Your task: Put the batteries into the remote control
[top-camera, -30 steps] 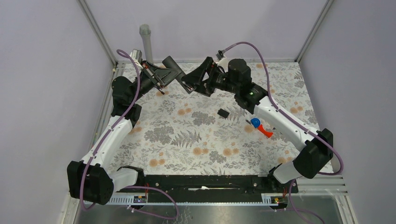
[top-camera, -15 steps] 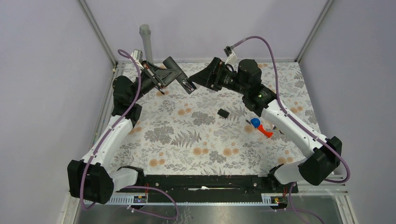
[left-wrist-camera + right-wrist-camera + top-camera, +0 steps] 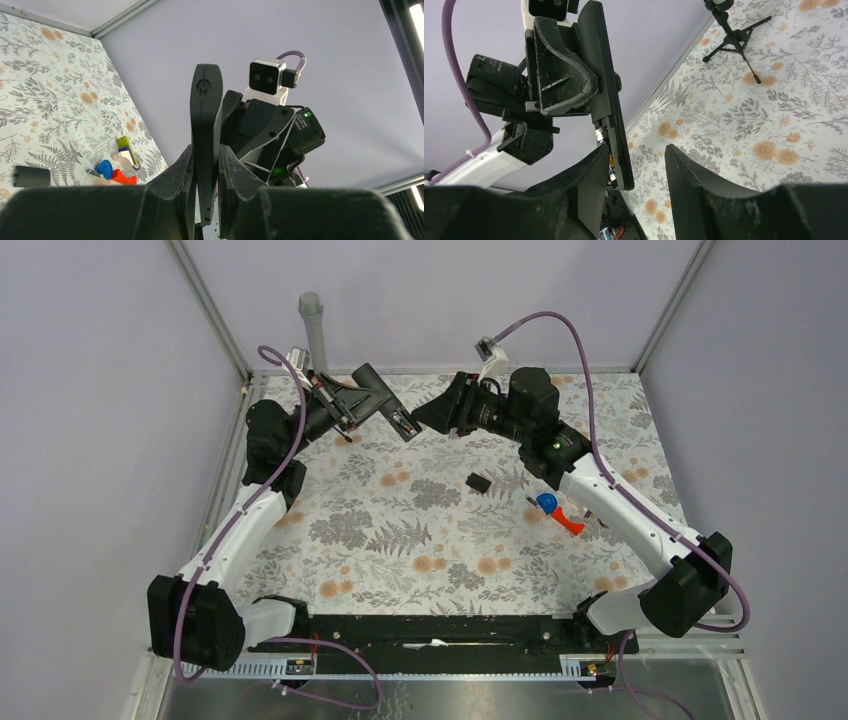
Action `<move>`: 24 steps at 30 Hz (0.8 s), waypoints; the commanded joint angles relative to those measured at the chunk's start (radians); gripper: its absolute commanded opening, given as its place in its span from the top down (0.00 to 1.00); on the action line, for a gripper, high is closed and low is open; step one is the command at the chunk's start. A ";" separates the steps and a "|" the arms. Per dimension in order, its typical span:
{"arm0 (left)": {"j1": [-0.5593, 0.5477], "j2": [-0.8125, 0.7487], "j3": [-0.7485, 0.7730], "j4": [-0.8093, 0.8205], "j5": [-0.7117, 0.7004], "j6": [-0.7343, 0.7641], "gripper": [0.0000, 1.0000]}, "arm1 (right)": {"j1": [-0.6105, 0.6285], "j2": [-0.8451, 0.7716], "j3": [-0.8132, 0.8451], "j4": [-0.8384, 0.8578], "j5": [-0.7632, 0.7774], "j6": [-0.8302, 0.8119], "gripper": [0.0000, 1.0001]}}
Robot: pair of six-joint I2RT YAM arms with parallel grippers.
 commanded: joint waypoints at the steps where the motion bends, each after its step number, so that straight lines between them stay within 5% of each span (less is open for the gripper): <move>1: 0.006 0.004 0.035 0.033 -0.018 0.021 1.00 | -0.003 -0.022 -0.003 0.008 -0.018 -0.118 0.47; 8: 0.006 0.015 0.048 -0.036 -0.021 0.041 1.00 | -0.002 0.005 0.014 -0.008 -0.064 -0.190 0.37; 24: 0.006 0.028 0.054 -0.066 -0.021 0.036 1.00 | 0.032 0.058 0.065 -0.129 0.002 -0.322 0.55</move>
